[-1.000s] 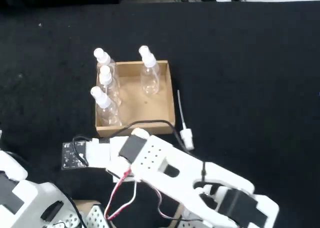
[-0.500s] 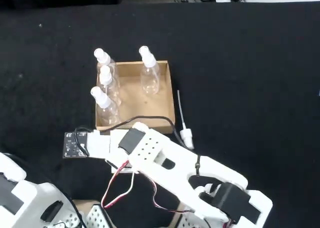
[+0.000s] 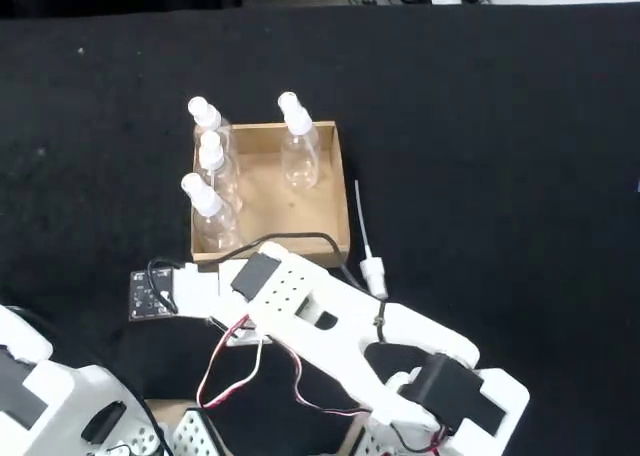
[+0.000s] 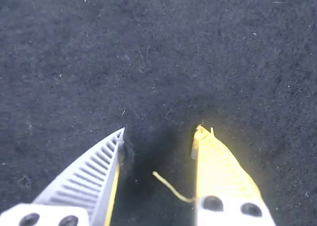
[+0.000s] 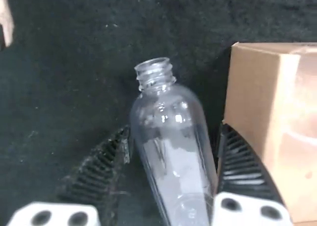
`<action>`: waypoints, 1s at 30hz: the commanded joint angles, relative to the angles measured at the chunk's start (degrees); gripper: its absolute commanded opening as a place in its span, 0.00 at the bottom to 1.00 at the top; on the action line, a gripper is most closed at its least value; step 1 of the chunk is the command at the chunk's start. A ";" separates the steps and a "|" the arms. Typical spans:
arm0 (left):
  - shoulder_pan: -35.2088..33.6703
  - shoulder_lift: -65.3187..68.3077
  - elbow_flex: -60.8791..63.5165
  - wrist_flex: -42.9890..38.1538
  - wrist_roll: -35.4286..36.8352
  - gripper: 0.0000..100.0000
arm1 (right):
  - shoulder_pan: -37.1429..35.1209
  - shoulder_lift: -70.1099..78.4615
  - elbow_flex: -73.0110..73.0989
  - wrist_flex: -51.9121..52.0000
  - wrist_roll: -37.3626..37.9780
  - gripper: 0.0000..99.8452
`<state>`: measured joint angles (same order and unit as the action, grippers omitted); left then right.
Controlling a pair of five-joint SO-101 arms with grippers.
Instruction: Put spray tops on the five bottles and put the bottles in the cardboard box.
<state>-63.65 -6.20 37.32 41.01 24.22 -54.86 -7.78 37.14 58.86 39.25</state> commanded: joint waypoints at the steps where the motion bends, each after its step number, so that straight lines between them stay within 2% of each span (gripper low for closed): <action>1: -0.84 -0.53 -4.26 0.35 0.53 0.20 | 0.26 -3.21 -1.27 2.73 0.09 0.23; 6: -0.48 -0.53 -4.26 0.35 0.53 0.20 | 0.26 -8.04 2.33 6.77 0.70 0.23; 11: -0.92 -0.53 -4.26 0.09 0.53 0.20 | 0.26 -9.80 2.33 7.38 5.01 0.23; 13: -1.98 -0.53 -4.88 0.09 0.53 0.20 | 0.26 -9.19 0.13 7.38 4.66 0.24; 16: -4.09 0.00 -6.37 0.35 0.62 0.20 | 0.26 -5.93 -4.53 8.97 0.62 0.30; 19: -5.58 0.00 -6.90 0.35 0.62 0.20 | -0.62 -0.57 -9.27 11.96 0.35 0.34; 30: -6.55 0.00 -6.99 0.35 0.62 0.20 | -2.90 5.32 -11.38 10.46 -0.26 0.32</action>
<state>-69.89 -5.85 34.24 41.10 24.22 -56.44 -2.51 28.70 70.99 39.52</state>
